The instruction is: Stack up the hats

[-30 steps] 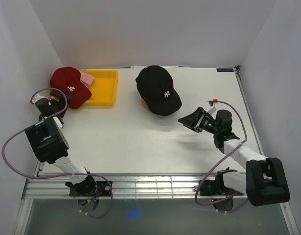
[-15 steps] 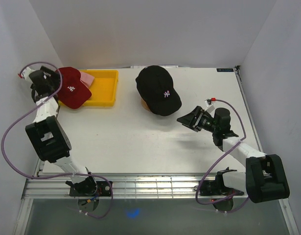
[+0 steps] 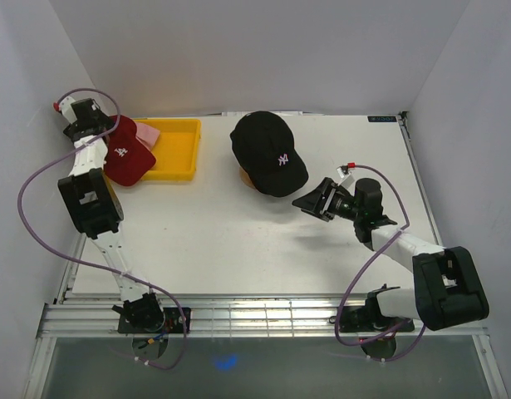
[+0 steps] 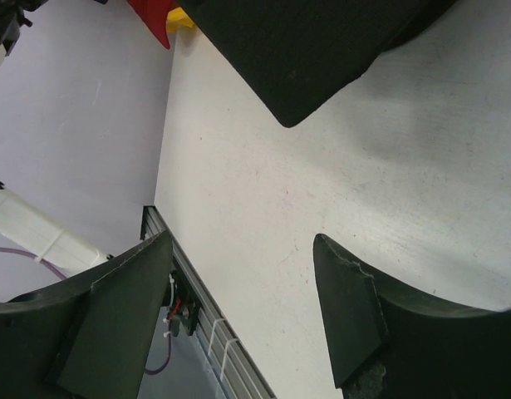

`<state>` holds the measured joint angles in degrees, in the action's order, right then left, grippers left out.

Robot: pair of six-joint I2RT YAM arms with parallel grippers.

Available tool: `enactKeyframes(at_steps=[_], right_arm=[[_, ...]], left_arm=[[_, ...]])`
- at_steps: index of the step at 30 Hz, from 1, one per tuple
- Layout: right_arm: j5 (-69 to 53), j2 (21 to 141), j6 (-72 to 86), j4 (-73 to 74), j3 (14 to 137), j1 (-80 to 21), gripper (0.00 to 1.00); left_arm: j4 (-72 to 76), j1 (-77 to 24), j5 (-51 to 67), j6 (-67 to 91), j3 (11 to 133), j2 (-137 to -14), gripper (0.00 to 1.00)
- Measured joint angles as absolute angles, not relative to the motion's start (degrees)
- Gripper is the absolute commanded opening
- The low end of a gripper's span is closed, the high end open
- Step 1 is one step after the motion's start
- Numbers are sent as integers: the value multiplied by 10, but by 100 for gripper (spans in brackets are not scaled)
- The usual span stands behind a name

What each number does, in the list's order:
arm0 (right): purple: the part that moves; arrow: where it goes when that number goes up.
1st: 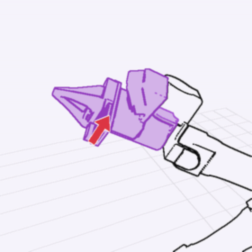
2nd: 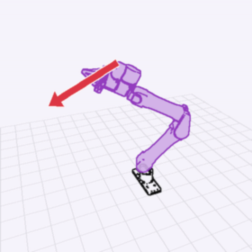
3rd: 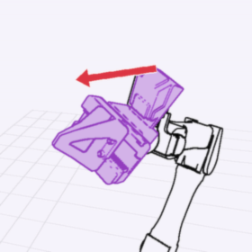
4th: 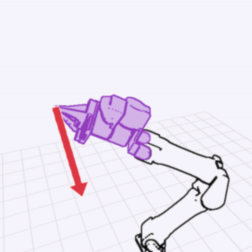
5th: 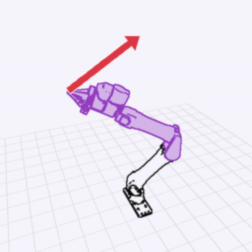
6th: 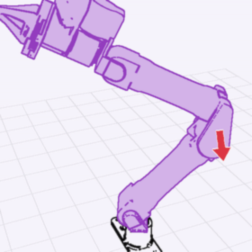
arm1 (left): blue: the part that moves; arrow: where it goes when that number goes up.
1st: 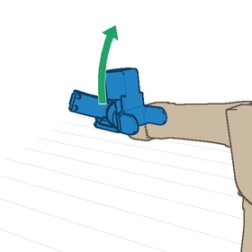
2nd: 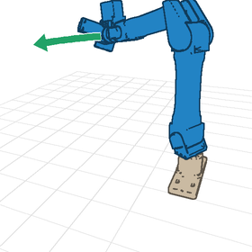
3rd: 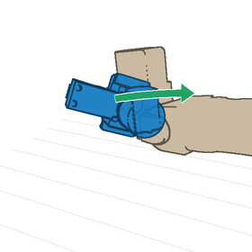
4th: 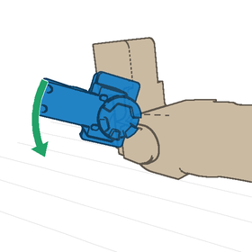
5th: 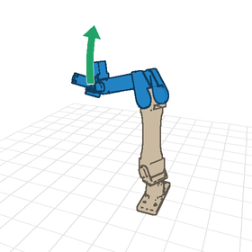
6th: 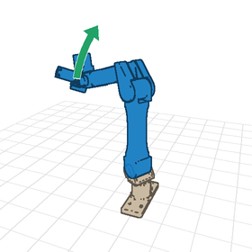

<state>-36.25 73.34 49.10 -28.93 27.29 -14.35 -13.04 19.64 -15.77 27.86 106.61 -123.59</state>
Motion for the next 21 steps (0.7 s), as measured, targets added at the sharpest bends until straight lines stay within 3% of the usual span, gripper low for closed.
enactKeyframes(at_steps=[3,7,10,11,12,18,21], right_arm=[[-362,742,493,-298,277,-151,74],[-362,746,495,-305,277,-161,73],[-362,751,499,-315,277,-166,73],[-362,752,501,-317,277,-166,73],[-361,752,503,-319,277,-167,73],[-359,753,506,-323,277,-170,73],[-359,753,506,-323,277,-171,73]], left_arm=[[-146,192,-162,261,1067,-1255,86],[-149,186,-169,246,1068,-1258,78],[-150,184,-174,242,1069,-1258,55],[-151,183,-175,241,1069,-1258,39],[-151,183,-175,242,1069,-1258,34],[-168,179,-176,238,1085,-1257,10],[-169,177,-176,237,1089,-1251,5]])
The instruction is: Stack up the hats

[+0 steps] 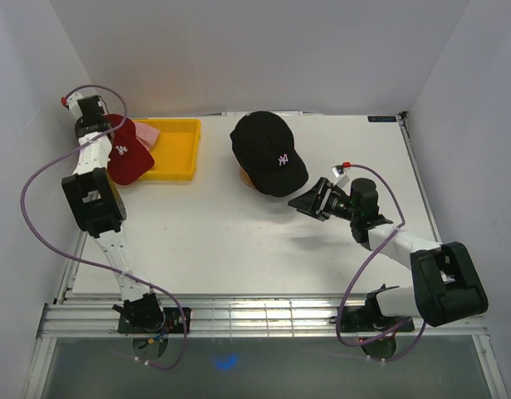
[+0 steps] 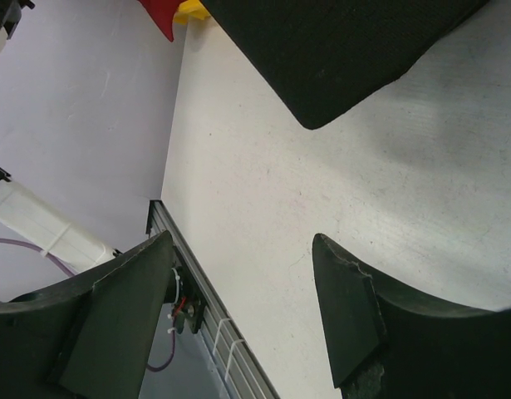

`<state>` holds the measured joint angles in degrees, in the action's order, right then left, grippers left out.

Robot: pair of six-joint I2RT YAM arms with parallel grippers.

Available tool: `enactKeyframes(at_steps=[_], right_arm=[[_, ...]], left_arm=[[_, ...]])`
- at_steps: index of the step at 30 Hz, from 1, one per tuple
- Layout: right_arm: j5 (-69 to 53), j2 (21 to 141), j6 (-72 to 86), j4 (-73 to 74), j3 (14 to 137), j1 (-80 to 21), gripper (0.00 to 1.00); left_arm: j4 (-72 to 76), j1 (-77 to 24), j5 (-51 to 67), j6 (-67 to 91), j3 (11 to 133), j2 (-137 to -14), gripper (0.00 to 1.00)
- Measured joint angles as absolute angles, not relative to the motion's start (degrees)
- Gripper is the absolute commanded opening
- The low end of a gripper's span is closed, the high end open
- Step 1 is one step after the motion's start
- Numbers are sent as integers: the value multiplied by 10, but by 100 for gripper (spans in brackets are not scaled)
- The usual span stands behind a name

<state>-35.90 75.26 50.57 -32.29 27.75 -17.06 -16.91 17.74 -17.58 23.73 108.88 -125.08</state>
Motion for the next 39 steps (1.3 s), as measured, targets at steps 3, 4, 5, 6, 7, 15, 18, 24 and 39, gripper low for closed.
enactKeyframes(at_steps=[3,4,5,6,7,15,18,24,39], right_arm=[[-357,751,505,-319,277,-172,73],[-356,750,504,-316,277,-173,73],[-355,748,504,-314,277,-174,73],[-353,747,503,-312,277,-174,73],[-352,746,503,-310,278,-176,73],[-337,719,500,-282,295,-189,73],[-331,703,497,-267,306,-195,73],[-308,673,502,-249,337,-224,74],[-161,720,575,-342,411,-428,79]], left_arm=[[-177,178,-176,239,1091,-1240,0],[-180,178,-176,240,1093,-1237,0],[-183,178,-176,243,1095,-1234,0],[-185,178,-175,244,1098,-1230,0],[-188,178,-174,247,1100,-1225,0],[-210,178,-155,282,1119,-1171,0],[-230,178,-146,302,1124,-1145,0],[-273,177,-113,360,1127,-1078,0],[-354,58,-77,479,982,-844,0]])
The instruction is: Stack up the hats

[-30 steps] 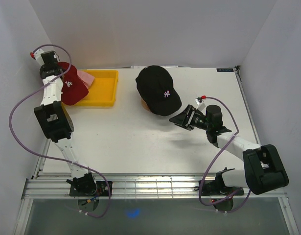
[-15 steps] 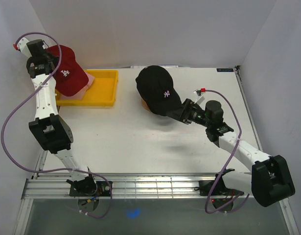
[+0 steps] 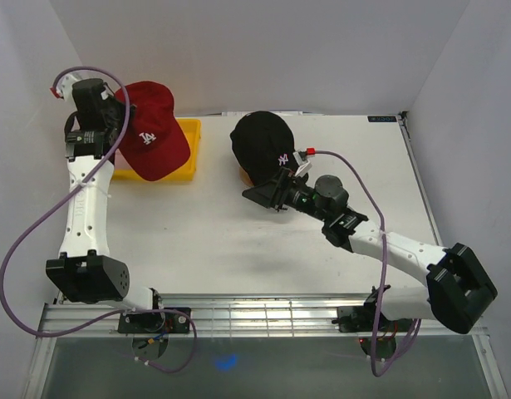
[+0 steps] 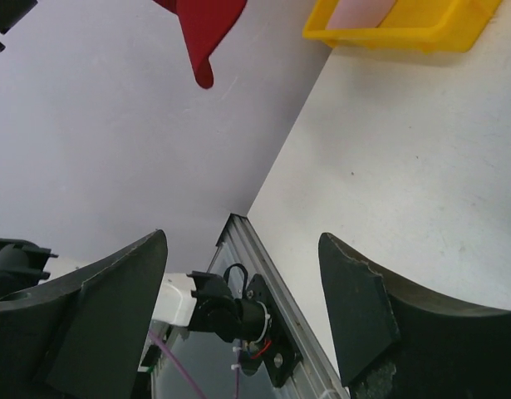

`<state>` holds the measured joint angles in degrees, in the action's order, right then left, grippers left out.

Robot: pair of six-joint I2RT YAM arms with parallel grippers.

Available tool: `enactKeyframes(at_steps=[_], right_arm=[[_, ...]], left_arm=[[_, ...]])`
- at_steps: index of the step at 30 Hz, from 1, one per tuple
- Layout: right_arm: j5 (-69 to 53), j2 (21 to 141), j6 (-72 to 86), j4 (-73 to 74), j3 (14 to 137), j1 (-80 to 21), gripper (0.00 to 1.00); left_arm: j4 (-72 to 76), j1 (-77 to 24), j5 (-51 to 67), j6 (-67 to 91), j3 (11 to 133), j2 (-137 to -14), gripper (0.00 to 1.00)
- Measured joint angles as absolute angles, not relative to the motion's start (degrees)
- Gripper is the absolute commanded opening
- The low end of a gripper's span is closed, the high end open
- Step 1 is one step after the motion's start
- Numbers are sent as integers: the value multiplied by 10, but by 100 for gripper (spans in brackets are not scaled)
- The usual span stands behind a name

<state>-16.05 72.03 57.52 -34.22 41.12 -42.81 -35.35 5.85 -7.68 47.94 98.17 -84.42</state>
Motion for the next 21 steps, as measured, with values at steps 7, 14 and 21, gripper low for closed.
enactKeyframes(at_steps=[7,14,21], right_arm=[[-59,785,539,-408,444,-499,80],[25,816,523,-474,442,-531,82],[60,872,510,-485,498,-566,82]], left_arm=[[-410,-51,-91,526,961,-833,0],[-455,-78,-92,558,965,-833,0],[-472,-107,-96,582,965,-833,0]])
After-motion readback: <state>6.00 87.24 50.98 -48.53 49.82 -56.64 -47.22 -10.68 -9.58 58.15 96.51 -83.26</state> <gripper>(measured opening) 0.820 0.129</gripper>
